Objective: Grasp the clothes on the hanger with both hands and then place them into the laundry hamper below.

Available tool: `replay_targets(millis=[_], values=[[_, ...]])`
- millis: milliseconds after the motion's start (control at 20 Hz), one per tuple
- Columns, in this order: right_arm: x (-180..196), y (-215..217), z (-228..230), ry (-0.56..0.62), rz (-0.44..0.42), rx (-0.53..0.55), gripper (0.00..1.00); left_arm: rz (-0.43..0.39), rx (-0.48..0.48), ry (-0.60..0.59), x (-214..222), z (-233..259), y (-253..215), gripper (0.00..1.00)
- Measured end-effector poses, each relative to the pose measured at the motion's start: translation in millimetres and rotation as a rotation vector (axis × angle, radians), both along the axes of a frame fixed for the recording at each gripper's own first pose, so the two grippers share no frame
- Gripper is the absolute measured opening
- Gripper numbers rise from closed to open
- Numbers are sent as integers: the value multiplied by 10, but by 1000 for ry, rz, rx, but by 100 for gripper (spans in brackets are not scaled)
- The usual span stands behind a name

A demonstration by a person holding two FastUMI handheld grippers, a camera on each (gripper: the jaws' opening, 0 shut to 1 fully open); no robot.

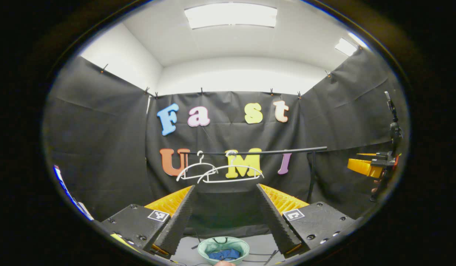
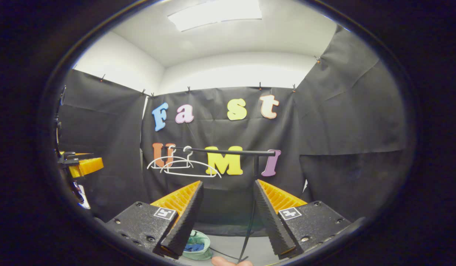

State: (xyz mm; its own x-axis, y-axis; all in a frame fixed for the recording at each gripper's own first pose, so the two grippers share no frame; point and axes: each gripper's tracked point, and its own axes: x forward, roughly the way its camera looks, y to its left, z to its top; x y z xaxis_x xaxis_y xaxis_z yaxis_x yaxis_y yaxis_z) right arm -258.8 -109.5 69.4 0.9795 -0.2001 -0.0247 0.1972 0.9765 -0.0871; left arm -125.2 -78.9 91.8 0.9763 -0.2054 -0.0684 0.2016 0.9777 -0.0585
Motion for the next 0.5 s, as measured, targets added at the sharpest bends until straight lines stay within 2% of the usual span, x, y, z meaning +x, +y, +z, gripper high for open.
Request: replay_targets(millis=[250, 500], values=[[-326, -178, 272, -87, -28, -13, 87, 31, -5, -57, -333, 246, 100, 100], [-418, -234, 291, -136, -79, -28, 87, 51, -24, -115, -413, 384, 343, 100]])
